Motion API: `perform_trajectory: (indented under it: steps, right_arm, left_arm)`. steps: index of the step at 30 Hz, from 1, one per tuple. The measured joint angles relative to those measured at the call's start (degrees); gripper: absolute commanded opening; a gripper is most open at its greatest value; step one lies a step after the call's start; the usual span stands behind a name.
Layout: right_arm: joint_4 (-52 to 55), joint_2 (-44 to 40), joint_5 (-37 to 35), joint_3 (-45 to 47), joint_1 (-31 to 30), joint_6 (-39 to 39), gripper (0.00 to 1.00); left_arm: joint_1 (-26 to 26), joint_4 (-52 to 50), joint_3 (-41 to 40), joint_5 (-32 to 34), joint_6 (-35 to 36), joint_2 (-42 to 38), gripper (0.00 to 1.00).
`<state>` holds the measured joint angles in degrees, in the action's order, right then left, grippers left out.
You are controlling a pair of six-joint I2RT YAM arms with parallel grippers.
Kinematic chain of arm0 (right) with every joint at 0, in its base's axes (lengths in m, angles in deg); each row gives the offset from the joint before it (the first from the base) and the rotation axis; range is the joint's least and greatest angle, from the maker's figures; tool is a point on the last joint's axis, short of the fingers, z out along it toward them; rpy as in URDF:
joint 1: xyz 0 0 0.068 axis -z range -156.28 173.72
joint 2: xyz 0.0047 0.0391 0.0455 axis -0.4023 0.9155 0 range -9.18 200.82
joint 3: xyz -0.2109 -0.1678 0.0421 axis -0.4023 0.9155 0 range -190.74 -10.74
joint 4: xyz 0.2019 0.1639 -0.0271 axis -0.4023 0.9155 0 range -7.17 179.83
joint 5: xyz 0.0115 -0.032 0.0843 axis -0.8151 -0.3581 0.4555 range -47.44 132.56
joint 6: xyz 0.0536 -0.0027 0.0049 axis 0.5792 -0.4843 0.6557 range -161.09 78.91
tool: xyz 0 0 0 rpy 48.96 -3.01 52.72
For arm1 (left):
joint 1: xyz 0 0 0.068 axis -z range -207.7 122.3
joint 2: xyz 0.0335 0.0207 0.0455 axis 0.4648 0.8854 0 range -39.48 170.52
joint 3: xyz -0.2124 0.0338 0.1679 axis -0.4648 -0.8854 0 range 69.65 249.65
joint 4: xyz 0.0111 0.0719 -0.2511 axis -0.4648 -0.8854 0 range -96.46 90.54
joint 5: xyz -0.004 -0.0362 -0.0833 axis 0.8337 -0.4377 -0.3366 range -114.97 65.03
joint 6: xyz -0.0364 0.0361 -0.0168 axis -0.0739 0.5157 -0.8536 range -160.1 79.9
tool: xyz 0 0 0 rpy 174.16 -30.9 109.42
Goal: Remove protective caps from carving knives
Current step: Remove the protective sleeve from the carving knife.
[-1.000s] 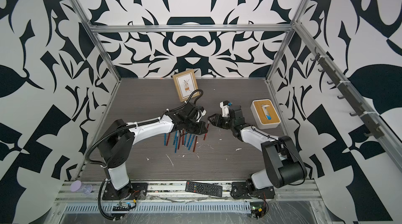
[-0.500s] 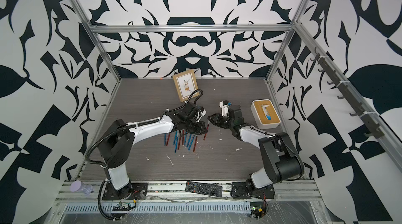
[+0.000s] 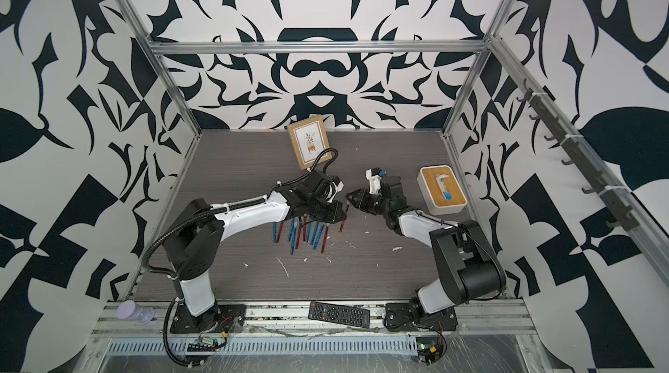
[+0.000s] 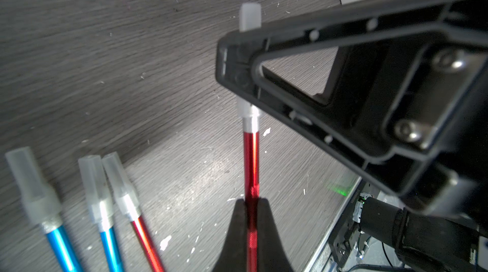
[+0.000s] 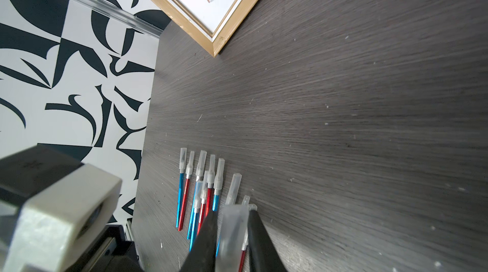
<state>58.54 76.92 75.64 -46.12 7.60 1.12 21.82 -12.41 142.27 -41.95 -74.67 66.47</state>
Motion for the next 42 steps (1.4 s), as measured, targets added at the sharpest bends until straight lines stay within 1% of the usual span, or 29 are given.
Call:
perform_trajectory:
  steps: [7, 14, 25, 32, 42]
  right_arm:
    - [-0.9, 0.2, 0.2, 0.0, -0.1, 1.0, 0.08]
    - [-0.8, 0.2, 0.1, 0.0, -0.1, 1.2, 0.03]
    - [-0.2, 0.2, -0.2, -0.4, 0.6, 1.4, 0.02]
    - [0.4, 1.8, 0.8, -2.0, 1.0, 1.4, 0.02]
    - [0.6, 3.0, 1.7, -2.1, 1.5, 1.6, 0.01]
  left_arm:
    - [0.0, 0.2, 0.0, 0.2, 0.0, 0.4, 0.00]
    - [0.0, 0.3, 0.0, 0.2, 0.0, 0.5, 0.00]
    - [0.0, 0.9, 0.0, 0.2, 0.1, 0.5, 0.00]
    - [-0.2, 1.5, 0.0, -0.1, 0.1, 0.7, 0.00]
    - [-0.5, 1.6, 0.0, -1.8, 0.7, 1.6, 0.00]
